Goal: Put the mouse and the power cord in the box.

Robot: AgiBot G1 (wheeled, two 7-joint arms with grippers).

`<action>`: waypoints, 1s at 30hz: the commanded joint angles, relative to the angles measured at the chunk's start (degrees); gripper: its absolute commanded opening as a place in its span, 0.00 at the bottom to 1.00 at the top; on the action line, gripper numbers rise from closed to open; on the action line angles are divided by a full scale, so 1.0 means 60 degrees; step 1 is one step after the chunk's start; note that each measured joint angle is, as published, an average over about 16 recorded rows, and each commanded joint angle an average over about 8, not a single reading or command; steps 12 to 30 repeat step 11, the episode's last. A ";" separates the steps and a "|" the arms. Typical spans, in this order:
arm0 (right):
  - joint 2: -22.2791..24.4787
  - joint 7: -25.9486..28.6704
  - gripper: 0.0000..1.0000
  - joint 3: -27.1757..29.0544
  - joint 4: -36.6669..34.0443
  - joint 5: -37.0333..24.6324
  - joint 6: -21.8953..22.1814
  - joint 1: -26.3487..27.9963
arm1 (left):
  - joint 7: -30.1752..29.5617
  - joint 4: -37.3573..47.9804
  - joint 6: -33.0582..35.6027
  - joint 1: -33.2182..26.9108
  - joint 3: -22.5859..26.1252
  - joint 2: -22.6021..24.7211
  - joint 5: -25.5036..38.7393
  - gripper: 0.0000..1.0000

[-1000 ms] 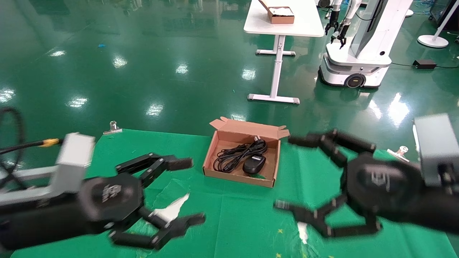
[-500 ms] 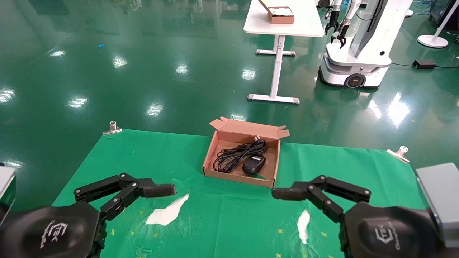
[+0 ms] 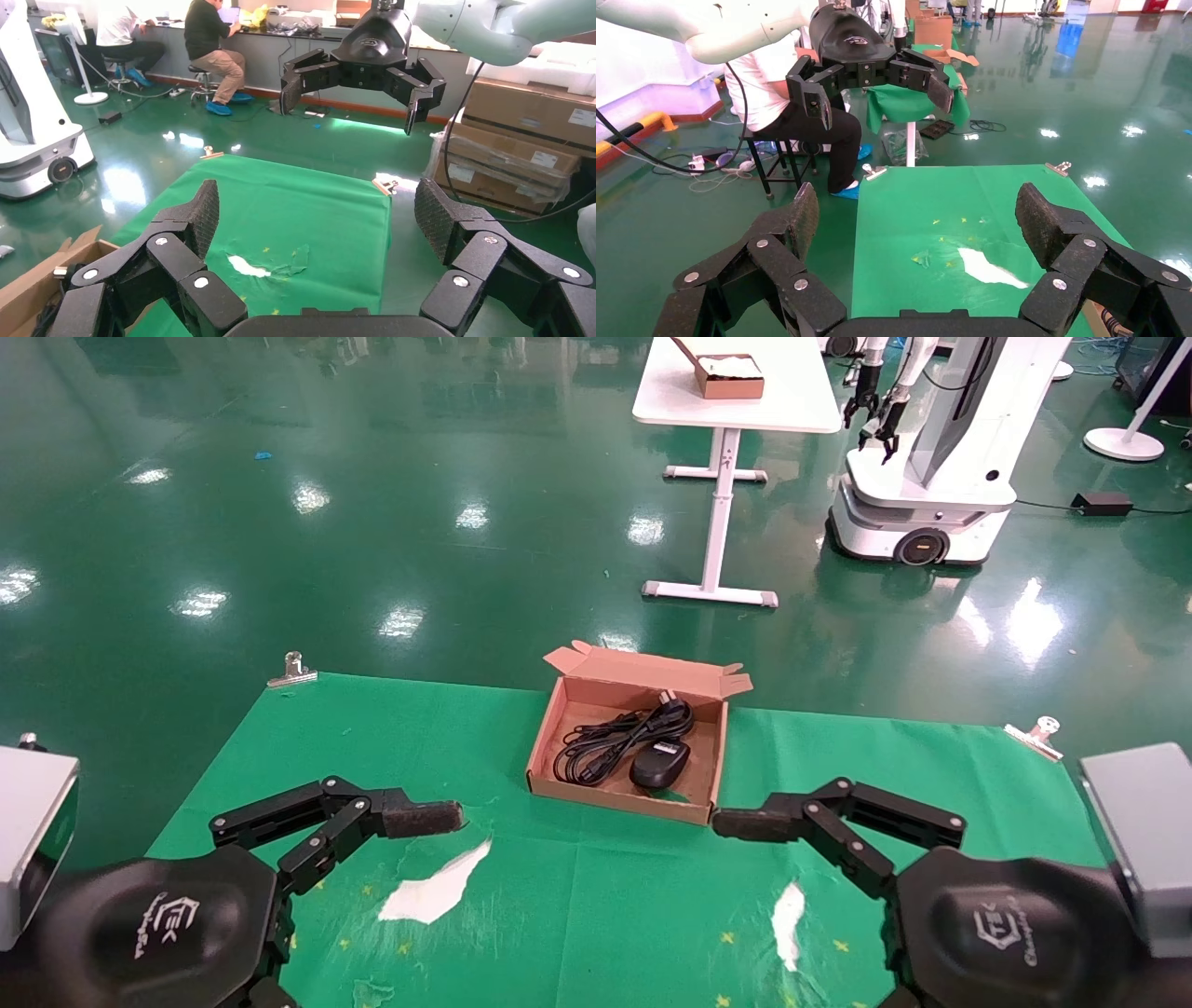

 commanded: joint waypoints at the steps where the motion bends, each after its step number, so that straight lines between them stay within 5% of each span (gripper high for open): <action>1: -0.0003 -0.0006 1.00 0.0000 -0.0015 -0.0006 0.0008 0.0005 | 0.0000 0.0016 -0.0017 -0.0012 0.0015 0.0015 0.0016 1.00; 30: -0.0008 -0.0017 1.00 0.0000 -0.0046 -0.0016 0.0025 0.0016 | 0.0000 0.0052 -0.0058 -0.0039 0.0044 0.0045 0.0053 1.00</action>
